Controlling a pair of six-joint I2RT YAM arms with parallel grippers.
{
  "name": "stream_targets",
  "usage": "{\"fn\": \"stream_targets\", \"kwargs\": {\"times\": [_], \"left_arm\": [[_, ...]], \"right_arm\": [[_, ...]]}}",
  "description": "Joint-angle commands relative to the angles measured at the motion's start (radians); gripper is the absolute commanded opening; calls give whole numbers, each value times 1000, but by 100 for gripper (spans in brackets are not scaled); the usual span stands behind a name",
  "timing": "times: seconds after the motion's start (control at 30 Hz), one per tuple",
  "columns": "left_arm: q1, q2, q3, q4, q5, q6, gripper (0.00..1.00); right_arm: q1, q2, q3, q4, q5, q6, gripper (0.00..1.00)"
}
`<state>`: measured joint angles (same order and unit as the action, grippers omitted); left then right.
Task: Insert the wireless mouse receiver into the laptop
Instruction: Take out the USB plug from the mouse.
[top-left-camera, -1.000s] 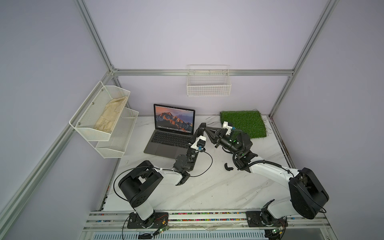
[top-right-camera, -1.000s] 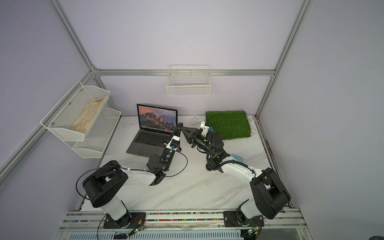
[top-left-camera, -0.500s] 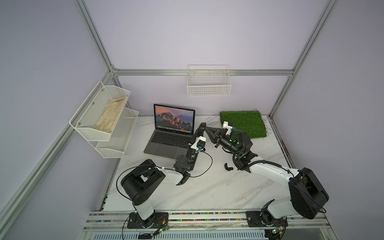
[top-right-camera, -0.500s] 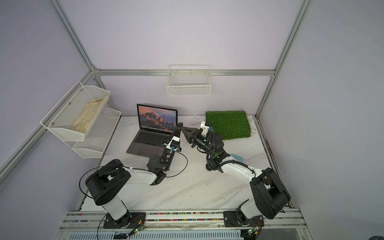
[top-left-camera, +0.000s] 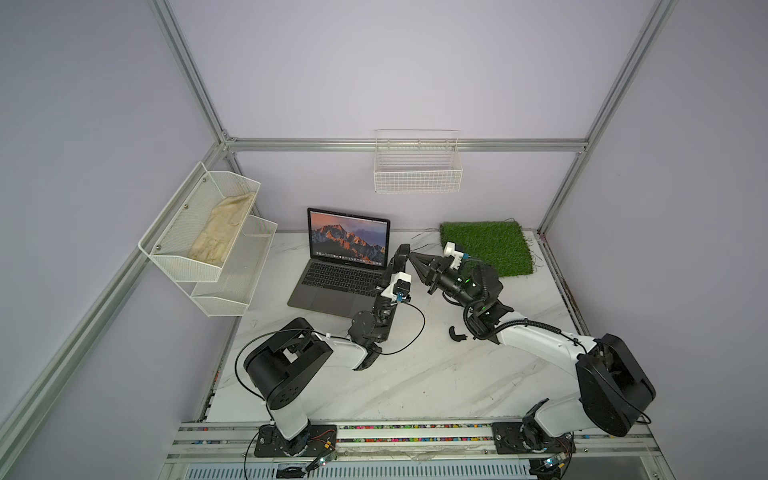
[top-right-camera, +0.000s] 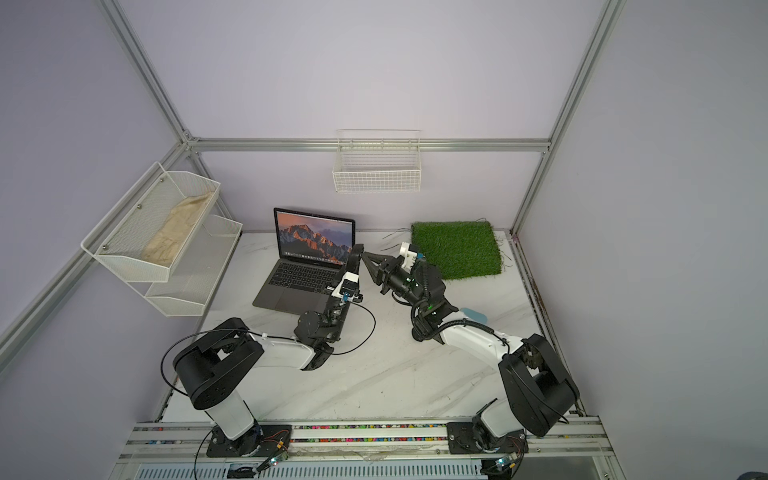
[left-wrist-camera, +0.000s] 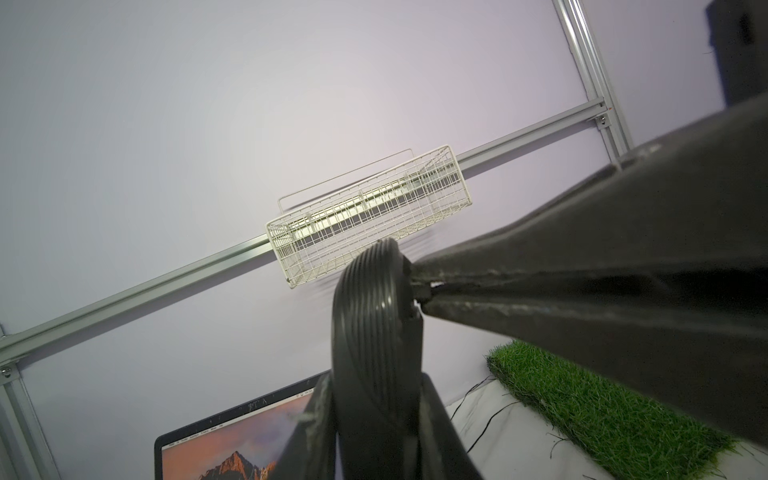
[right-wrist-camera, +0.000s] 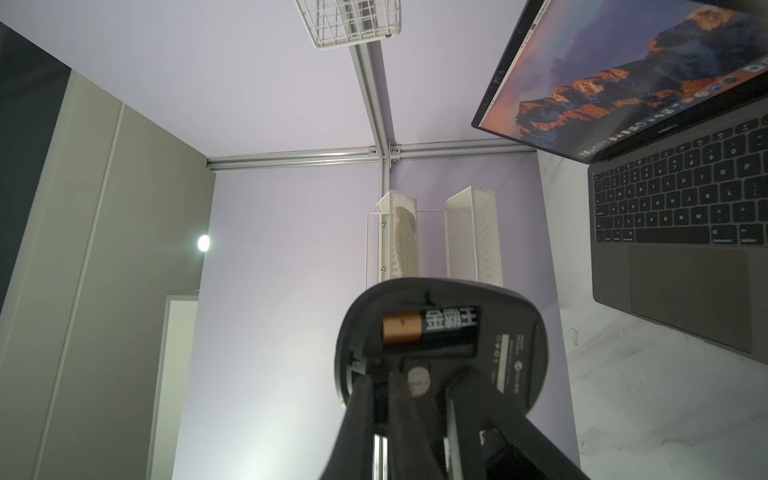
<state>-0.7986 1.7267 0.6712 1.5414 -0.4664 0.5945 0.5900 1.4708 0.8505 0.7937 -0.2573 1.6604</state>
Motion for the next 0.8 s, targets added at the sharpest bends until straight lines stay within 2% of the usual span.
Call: {"fn": "stream_targets", "kwargs": {"times": [0.0, 0.17, 0.3, 0.4, 0.57, 0.63, 0.77], "left_arm": [[8, -15, 67, -38, -84, -9, 0], [16, -9, 105, -39, -153, -1, 0], [19, -8, 100, -39, -152, -10, 0], [19, -26, 69, -39, -107, -35, 0], [37, -41, 45, -40, -127, -17, 0], [54, -64, 1, -40, -96, -24, 0], [61, -115, -120, -47, 76, 43, 0]], "right_arm": [[4, -27, -27, 104, 46, 144, 2], [4, -26, -51, 107, 52, 153, 1], [0, -24, -53, 107, 51, 150, 0], [-17, -18, -53, 110, 34, 154, 0], [-39, -42, -96, 95, 28, 144, 0], [-59, -66, -147, 75, 19, 141, 0], [-129, -95, -262, 36, -43, 91, 0]]}}
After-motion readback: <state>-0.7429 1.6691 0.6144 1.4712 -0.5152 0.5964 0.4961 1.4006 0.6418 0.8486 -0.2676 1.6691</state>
